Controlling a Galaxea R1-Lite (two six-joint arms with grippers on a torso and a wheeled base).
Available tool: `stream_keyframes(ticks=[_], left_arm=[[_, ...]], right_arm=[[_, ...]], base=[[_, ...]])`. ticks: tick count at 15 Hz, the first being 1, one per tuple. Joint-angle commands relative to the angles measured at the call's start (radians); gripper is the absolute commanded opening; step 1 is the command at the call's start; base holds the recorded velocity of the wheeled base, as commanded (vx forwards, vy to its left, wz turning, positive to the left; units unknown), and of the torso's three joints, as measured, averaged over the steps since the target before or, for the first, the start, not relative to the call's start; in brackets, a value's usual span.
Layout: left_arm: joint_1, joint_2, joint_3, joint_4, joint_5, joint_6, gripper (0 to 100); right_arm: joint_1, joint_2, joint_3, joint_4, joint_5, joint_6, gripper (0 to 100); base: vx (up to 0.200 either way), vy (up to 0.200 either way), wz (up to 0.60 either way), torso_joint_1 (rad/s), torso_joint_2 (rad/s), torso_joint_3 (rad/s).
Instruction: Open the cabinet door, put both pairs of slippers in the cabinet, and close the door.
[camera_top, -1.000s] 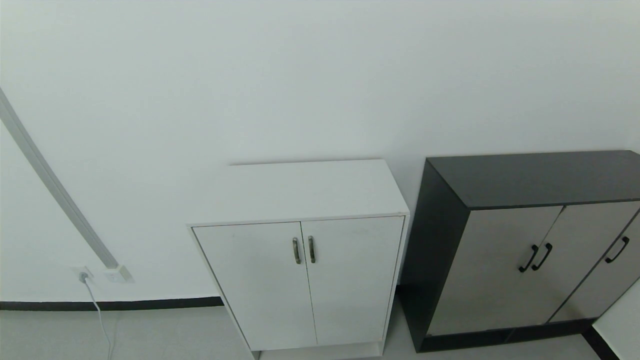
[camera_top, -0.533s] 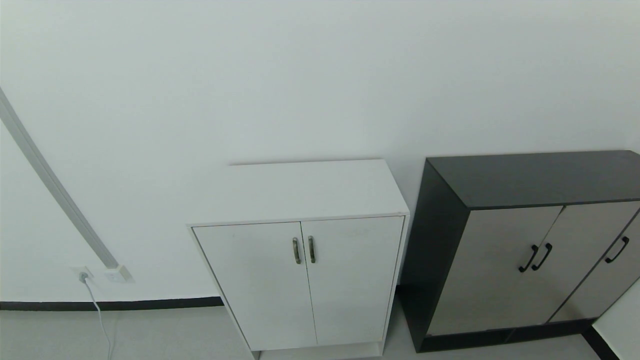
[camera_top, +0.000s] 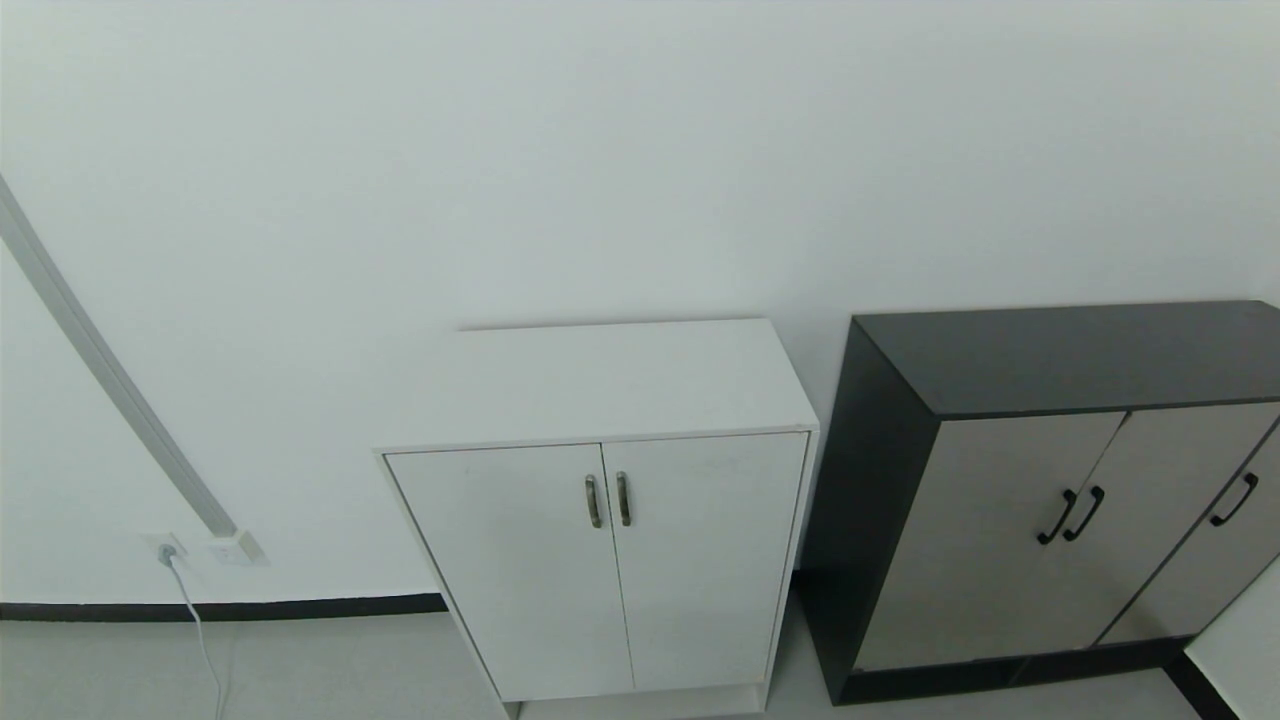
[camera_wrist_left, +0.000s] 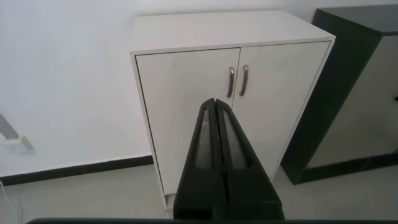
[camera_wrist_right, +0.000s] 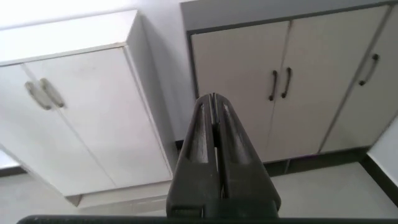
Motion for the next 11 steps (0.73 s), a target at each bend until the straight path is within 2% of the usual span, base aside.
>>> stream_keyframes(ticks=[1,11], left_arm=[[0.0,0.001,0.0,0.0,0.0,0.0,0],[0.0,0.001,0.0,0.0,0.0,0.004,0]], right_arm=[[0.0,-0.001,0.0,-0.001,-0.002,0.001,0],[0.0,-0.001,0.0,0.001,-0.001,-0.007,0]], base=[[0.0,0.0,0.0,0.0,0.0,0.0],[0.0,0.0,0.0,0.0,0.0,0.0]])
